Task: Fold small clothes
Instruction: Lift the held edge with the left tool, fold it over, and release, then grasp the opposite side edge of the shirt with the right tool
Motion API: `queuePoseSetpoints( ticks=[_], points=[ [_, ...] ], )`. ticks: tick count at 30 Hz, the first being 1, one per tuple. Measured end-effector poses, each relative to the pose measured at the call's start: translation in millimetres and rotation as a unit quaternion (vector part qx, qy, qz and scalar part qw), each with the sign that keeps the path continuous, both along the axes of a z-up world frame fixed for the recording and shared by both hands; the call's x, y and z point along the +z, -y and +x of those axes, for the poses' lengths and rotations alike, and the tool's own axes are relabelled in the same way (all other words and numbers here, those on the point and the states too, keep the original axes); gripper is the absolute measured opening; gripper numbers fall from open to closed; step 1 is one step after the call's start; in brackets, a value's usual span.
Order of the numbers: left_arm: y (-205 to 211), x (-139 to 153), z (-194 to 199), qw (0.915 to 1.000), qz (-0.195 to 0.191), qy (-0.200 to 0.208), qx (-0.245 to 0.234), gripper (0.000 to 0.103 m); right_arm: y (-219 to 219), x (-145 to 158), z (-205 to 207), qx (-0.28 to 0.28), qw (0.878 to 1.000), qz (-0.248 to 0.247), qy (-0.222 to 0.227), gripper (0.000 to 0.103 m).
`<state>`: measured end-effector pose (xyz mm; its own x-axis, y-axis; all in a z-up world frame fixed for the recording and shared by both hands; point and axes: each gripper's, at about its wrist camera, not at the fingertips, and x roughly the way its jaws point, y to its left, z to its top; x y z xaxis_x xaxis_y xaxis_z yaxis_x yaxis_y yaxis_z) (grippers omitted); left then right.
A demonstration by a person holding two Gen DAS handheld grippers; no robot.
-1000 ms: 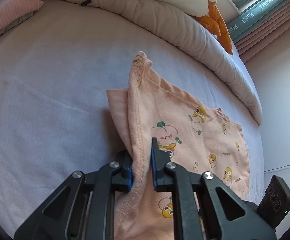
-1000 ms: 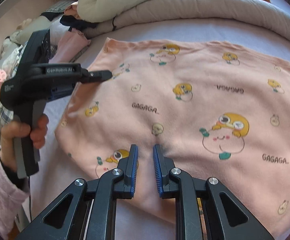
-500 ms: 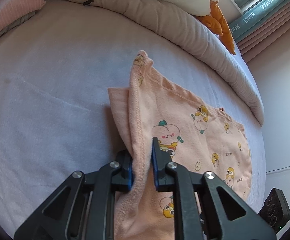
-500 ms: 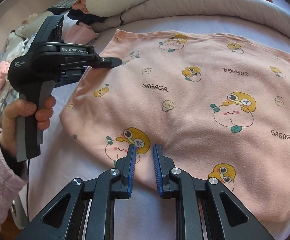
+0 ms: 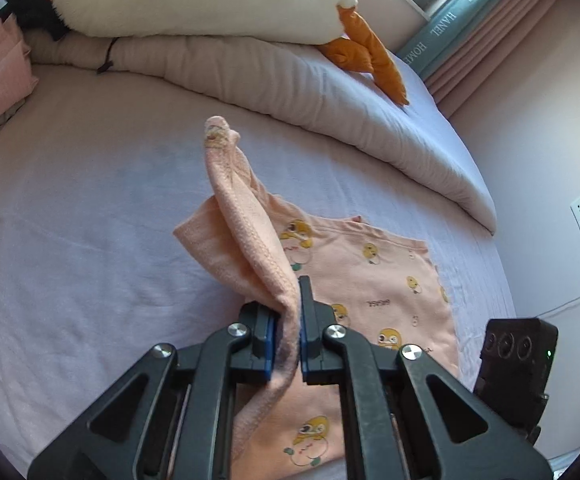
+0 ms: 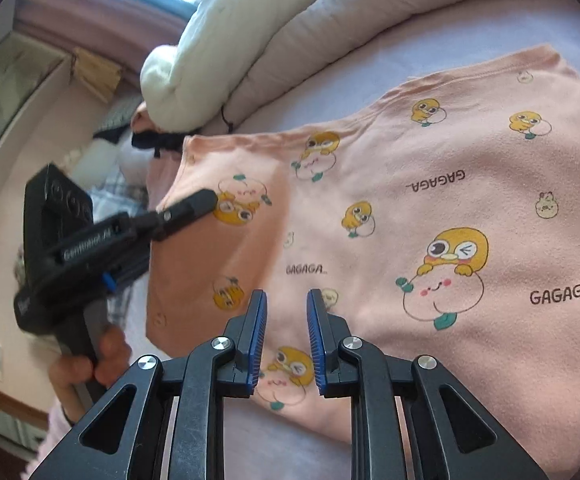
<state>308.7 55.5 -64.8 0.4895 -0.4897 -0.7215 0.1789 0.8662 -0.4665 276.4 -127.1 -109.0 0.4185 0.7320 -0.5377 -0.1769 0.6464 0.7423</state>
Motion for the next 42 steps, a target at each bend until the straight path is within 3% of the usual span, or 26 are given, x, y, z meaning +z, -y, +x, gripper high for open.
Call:
queuePoseSetpoints(
  ticks=[3,7,9,12,14,18,20,24,27,30,32,35,39,41,42],
  points=[
    [32,5,-3,0.9994,0.024,0.007,-0.025,0.008,17,-7,11,-0.027,0.997,0.075,-0.019,0.035],
    [74,-1,-7,0.9970,0.047,0.002,-0.061,0.008,51,-19,20,-0.087,0.977,0.189,-0.043,0.062],
    [94,-13,-8,0.9954,0.048,-0.020,-0.080,0.010,63,-26,24,-0.104,0.970,0.215,-0.055,0.069],
    [116,-34,-13,0.9908,0.045,-0.059,-0.113,0.012,64,-41,36,-0.104,0.965,0.221,-0.093,0.070],
    [121,-43,-19,0.9885,0.036,-0.077,-0.125,0.012,62,-41,38,-0.096,0.968,0.211,-0.099,0.070],
    [107,-41,-29,0.9892,0.033,-0.073,-0.123,0.012,54,-30,34,-0.075,0.981,0.145,-0.101,0.068],
    [90,-38,-37,0.9902,0.026,-0.075,-0.115,0.012,46,-28,38,-0.069,0.987,0.108,-0.099,0.059],
    [49,-31,-57,0.9932,0.018,-0.075,-0.087,0.014,45,-32,46,-0.079,0.991,0.054,-0.097,0.012],
    [18,-30,-70,0.9951,0.021,-0.076,-0.061,0.018,52,-27,45,-0.088,0.992,0.033,-0.086,0.009],
    [-6,-30,-83,0.9958,0.021,-0.078,-0.043,0.019,69,9,36,-0.097,0.995,0.025,-0.030,0.009],
    [-16,-31,-88,0.9960,0.021,-0.079,-0.037,0.019,81,41,35,-0.108,0.994,-0.006,0.012,0.002],
    [-19,-37,-90,0.9960,0.019,-0.082,-0.030,0.021,104,66,35,-0.121,0.992,-0.036,0.029,0.002],
    [-19,-48,-85,0.9960,0.001,-0.088,-0.012,0.021,93,31,40,-0.068,0.996,-0.034,-0.046,0.006],
    [-19,-52,-80,0.9953,-0.008,-0.096,-0.013,0.021,81,6,38,-0.060,0.996,-0.012,-0.067,0.025],
    [-18,-53,-78,0.9950,-0.005,-0.099,-0.013,0.021,76,-6,39,-0.062,0.995,0.001,-0.083,0.045]
  ],
)
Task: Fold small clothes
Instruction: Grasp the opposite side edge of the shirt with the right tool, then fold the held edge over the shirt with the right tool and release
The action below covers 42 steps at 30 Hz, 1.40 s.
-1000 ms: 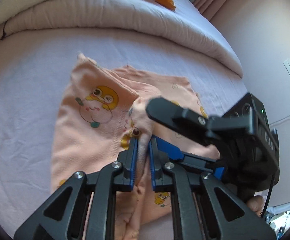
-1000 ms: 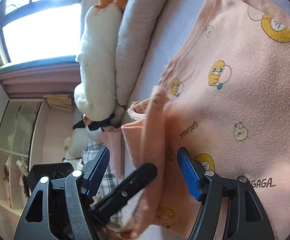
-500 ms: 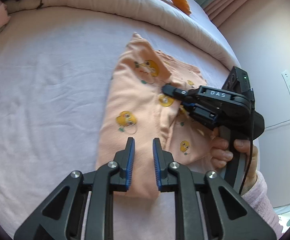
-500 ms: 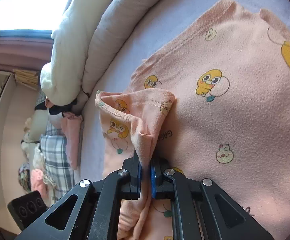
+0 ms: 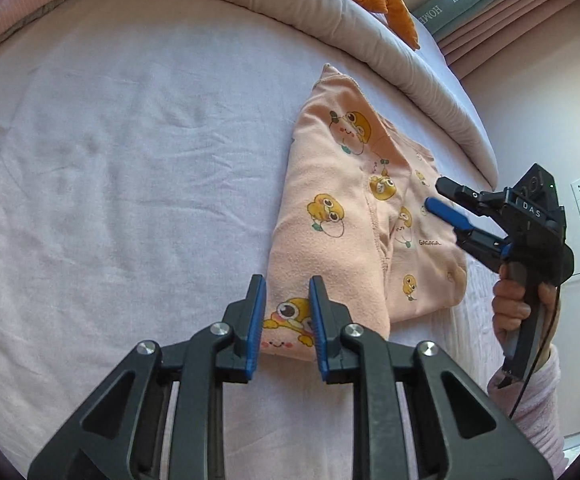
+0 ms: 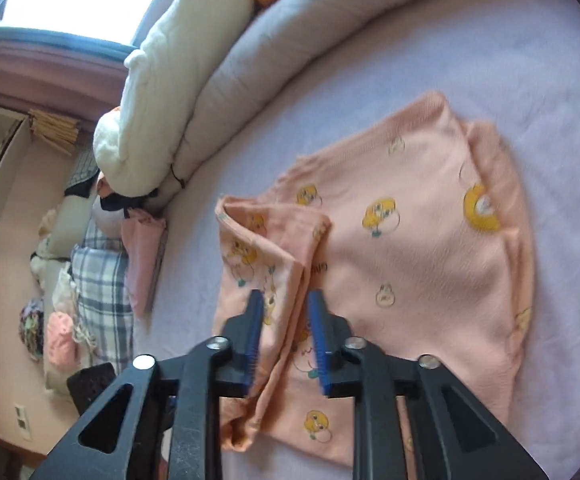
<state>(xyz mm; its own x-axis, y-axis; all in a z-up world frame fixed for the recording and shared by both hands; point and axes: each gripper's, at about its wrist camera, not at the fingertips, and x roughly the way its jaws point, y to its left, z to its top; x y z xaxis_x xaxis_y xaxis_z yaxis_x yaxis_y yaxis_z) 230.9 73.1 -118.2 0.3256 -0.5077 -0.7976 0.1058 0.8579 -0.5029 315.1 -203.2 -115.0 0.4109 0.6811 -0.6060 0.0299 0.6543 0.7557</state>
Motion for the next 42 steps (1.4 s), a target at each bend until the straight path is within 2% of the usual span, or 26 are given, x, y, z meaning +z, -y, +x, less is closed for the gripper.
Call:
queuePoseSetpoints(
  ticks=[1,3,6,11,12,16,19,23,25,28,31,33,36,39,42],
  points=[
    [1,-1,0,1.0000,0.001,-0.001,-0.001,0.021,-5,-10,2,-0.005,1.000,0.017,-0.014,0.050],
    [2,-3,0,1.0000,-0.002,-0.001,-0.005,0.021,-11,-21,5,-0.008,0.999,0.036,-0.020,0.050],
    [0,-6,2,1.0000,-0.003,0.000,-0.005,0.026,-22,-19,11,-0.006,0.999,0.035,-0.003,0.050],
    [-3,-11,3,0.9999,-0.012,-0.006,0.001,0.027,-44,-8,11,0.017,0.999,-0.028,0.027,0.050],
    [-3,-11,3,0.9999,-0.011,-0.005,0.001,0.027,-46,-8,10,0.018,0.999,-0.036,0.030,0.048],
    [-2,-9,3,0.9999,-0.010,-0.005,0.000,0.027,-51,-4,9,0.011,0.996,-0.080,0.040,0.024],
    [-3,-9,0,1.0000,-0.007,-0.005,0.001,0.027,-54,5,3,0.011,0.992,-0.109,0.063,0.016],
    [-5,-10,1,0.9999,-0.008,-0.008,0.005,0.029,-55,14,-2,0.022,0.992,-0.080,0.098,0.016],
    [-5,-11,0,0.9999,-0.011,-0.010,0.007,0.029,-58,4,6,0.036,0.994,-0.076,0.070,0.017],
    [-5,-12,-1,0.9999,-0.012,-0.009,0.006,0.029,-54,-20,13,0.019,0.998,-0.048,0.024,0.018],
    [-6,-13,-1,0.9999,-0.012,-0.010,0.003,0.029,-41,-25,9,-0.003,1.000,-0.005,0.025,0.018],
    [-6,-12,0,0.9999,-0.011,-0.011,0.001,0.029,-39,-25,8,0.001,0.999,-0.001,0.032,0.018],
    [-7,-11,1,0.9998,-0.014,-0.012,0.003,0.029,-46,-16,5,0.020,0.997,-0.038,0.057,0.008],
    [-6,-9,0,0.9998,-0.015,-0.011,0.002,0.029,-55,10,-2,0.033,0.991,-0.090,0.097,0.007],
    [-2,-4,1,0.9999,-0.013,-0.008,-0.008,0.034,-44,39,-6,0.040,0.986,-0.109,0.119,0.007]
  ],
)
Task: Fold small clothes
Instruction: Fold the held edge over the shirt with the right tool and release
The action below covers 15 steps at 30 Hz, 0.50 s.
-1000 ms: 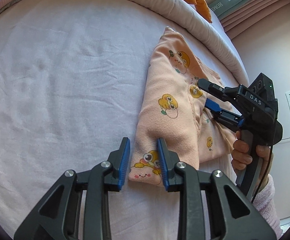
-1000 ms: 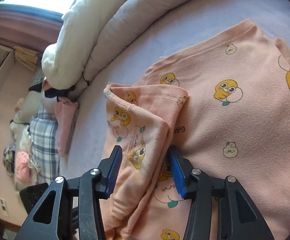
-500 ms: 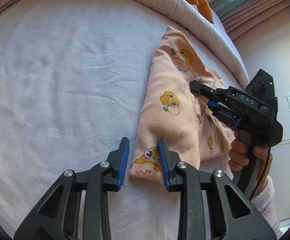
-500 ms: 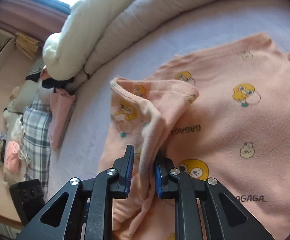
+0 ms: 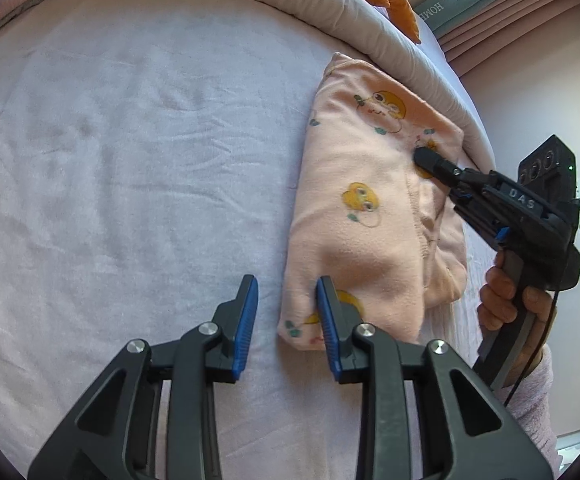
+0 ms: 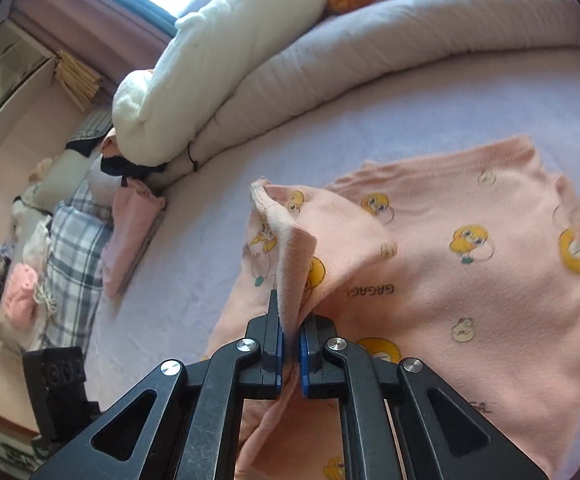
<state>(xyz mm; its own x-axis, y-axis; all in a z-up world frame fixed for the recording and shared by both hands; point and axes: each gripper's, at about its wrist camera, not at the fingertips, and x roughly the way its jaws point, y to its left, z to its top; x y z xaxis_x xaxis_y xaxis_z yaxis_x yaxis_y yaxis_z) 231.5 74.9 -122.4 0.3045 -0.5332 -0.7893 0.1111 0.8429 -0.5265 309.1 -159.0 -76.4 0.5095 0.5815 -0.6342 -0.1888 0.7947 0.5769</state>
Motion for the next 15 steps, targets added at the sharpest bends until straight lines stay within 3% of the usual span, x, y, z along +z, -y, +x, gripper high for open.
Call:
queuePoseSetpoints(
  ticks=[5,10,12,15],
  points=[
    [11,5,2,0.9999,-0.005,0.008,-0.011,0.036,46,32,12,-0.032,0.997,-0.065,-0.002,0.007],
    [25,1,4,0.9997,-0.007,0.002,-0.024,0.036,84,9,28,-0.074,0.986,-0.141,-0.049,0.007],
    [32,1,4,0.9995,-0.012,0.001,-0.030,0.036,93,-14,29,-0.072,0.989,-0.108,-0.077,0.007],
    [48,8,8,0.9988,-0.021,0.008,-0.045,0.036,111,-37,27,-0.083,0.993,0.017,-0.085,0.010]
  ],
)
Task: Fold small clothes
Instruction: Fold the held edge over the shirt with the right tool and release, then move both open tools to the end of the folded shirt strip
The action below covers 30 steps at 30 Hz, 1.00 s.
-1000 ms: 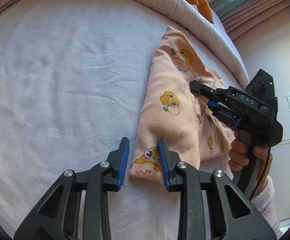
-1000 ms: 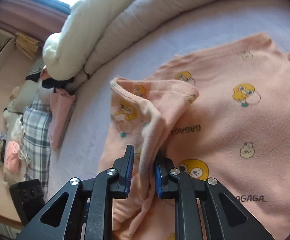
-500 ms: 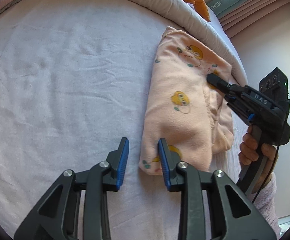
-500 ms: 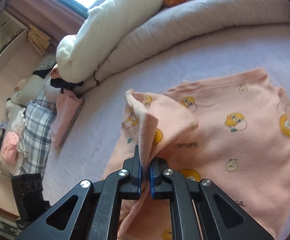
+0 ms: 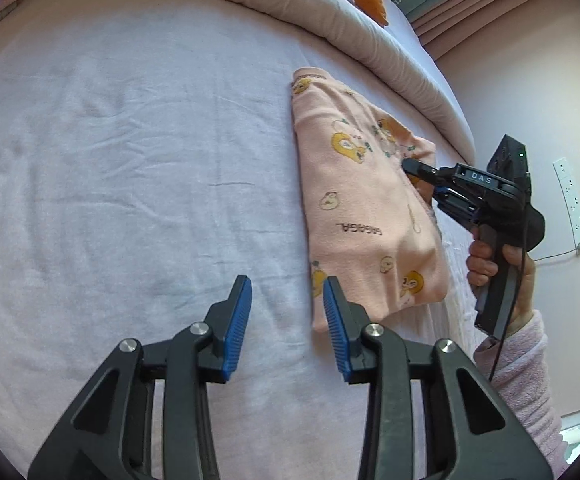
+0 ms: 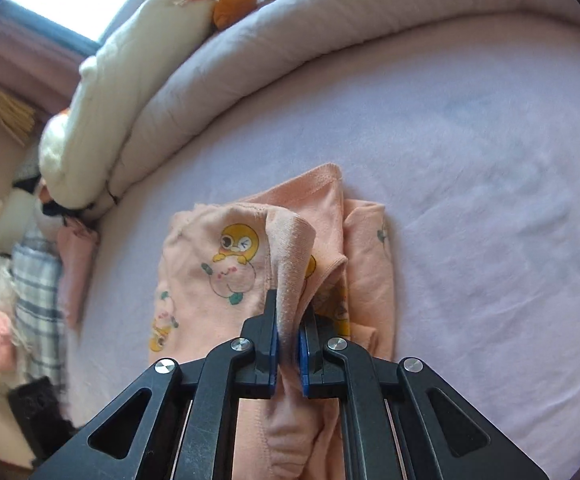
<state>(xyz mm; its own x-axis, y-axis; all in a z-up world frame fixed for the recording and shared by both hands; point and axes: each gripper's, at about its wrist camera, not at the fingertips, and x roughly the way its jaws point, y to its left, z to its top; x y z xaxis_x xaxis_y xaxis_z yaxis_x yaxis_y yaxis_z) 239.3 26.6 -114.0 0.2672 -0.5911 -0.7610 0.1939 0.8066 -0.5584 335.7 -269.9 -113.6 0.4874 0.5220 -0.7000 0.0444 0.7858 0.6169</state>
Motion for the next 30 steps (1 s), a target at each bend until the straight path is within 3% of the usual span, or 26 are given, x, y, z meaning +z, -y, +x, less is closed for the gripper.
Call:
queuePoseSetpoints(
  ticks=[3,5,7,11,13,15,18,21,23,26,30],
  points=[
    [20,10,4,0.9997,-0.007,0.015,-0.019,0.036,16,-19,5,-0.027,0.993,0.113,0.003,0.039],
    [34,14,5,0.9992,-0.009,0.022,-0.032,0.036,19,-28,11,-0.033,0.984,0.176,0.005,0.041],
    [47,12,7,0.9988,-0.003,0.023,-0.042,0.036,21,-29,12,-0.049,0.979,0.197,0.020,0.041],
    [64,1,9,0.9981,0.017,0.016,-0.057,0.036,38,-5,1,-0.072,0.955,0.262,0.118,0.041],
    [68,-2,11,0.9978,0.022,0.014,-0.060,0.036,58,9,-10,-0.112,0.945,0.266,0.156,0.042],
    [68,-4,12,0.9979,0.022,0.014,-0.060,0.036,73,19,-18,-0.138,0.946,0.246,0.159,0.042],
    [68,-4,14,0.9981,0.019,0.015,-0.056,0.036,76,26,-27,-0.129,0.965,0.177,0.144,0.042],
    [71,-3,10,0.9981,0.021,0.020,-0.055,0.036,53,27,-41,-0.061,0.985,0.103,0.127,0.042],
    [72,-2,8,0.9975,0.031,0.023,-0.058,0.036,27,25,-57,-0.005,0.992,0.040,0.123,0.042],
    [79,-5,9,0.9968,0.045,0.025,-0.061,0.037,-7,21,-81,0.052,0.989,-0.033,0.135,0.027],
    [88,-13,14,0.9954,0.063,0.018,-0.070,0.036,-34,-5,-82,0.077,0.980,-0.148,0.108,0.020]
  ],
)
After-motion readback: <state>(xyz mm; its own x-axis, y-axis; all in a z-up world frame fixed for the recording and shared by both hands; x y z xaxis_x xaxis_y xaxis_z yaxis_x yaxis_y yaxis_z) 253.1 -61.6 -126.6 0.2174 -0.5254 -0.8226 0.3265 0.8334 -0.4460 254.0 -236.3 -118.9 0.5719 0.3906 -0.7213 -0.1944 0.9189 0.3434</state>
